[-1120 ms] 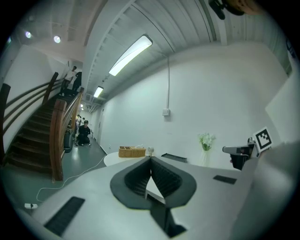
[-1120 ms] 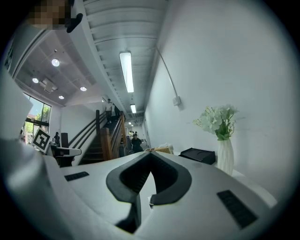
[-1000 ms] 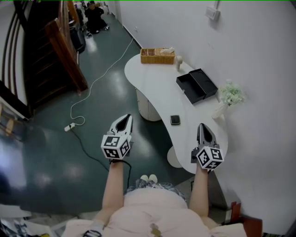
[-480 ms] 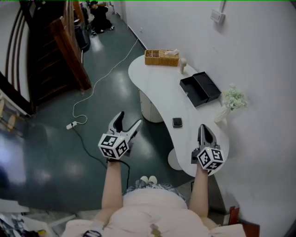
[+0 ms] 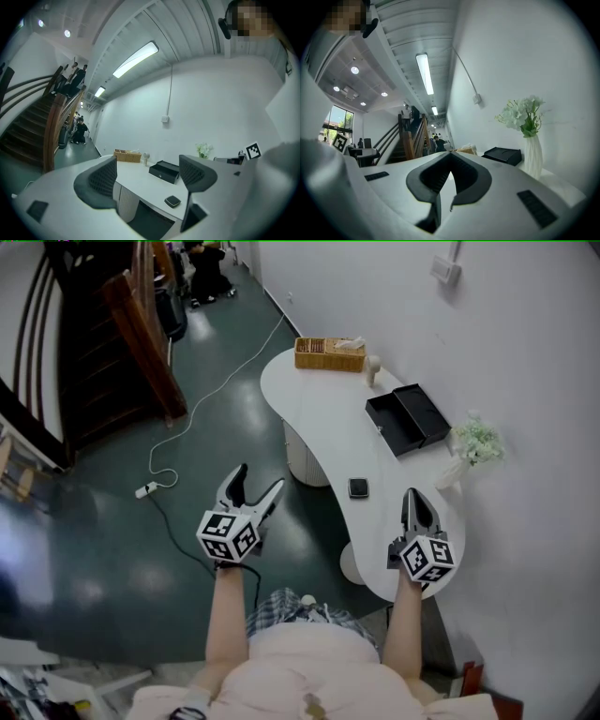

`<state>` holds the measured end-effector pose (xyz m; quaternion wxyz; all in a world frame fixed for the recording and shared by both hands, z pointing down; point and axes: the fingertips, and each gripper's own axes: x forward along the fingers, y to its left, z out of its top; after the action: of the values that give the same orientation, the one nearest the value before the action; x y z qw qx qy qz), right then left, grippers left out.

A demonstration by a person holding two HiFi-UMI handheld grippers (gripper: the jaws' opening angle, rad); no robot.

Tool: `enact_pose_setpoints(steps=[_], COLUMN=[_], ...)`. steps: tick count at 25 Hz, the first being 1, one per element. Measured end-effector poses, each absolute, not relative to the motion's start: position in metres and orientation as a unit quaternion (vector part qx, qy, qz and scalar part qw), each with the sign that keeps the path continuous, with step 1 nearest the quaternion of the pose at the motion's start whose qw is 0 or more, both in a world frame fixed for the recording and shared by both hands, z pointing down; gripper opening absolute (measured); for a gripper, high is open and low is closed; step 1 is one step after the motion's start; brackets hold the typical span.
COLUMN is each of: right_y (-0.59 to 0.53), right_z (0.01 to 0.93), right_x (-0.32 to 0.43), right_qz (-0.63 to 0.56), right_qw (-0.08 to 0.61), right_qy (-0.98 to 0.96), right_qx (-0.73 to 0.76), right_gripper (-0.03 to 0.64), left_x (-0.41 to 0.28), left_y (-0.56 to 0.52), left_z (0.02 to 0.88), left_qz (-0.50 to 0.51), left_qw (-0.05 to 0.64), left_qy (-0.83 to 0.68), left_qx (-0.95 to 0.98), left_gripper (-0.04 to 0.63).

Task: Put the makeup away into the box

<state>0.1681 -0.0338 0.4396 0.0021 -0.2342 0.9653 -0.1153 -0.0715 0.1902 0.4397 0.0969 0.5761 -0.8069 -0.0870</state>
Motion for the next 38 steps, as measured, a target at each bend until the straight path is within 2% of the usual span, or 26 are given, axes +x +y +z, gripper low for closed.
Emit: enact_pose_setpoints(steps=[21, 34, 38], right_y=[-0.117, -0.187, -0.213], right_z=[0.469, 0.491, 0.482], right_x=[0.142, 0.097, 0.091], right_qz=[-0.143, -0.146, -0.142], right_qw=[0.005, -0.009, 0.004], right_qy=[0.95, 0.893, 0.864], right_qx=[-0.279, -0.427, -0.483], right_gripper=[0.015, 0.015, 0.015], left_x=[-0.107, -0.183, -0.194], left_y=[0.078, -0.102, -0.162], left_z=[0.459, 0.49, 0.48], left_qz=[-0.04, -0.004, 0.015], left_qw=[0.107, 0.141, 0.127], left_qy=[-0.776, -0.645, -0.595], left_qx=[0.62, 0.751, 0.794], left_gripper=[0.396, 0.396, 0.396])
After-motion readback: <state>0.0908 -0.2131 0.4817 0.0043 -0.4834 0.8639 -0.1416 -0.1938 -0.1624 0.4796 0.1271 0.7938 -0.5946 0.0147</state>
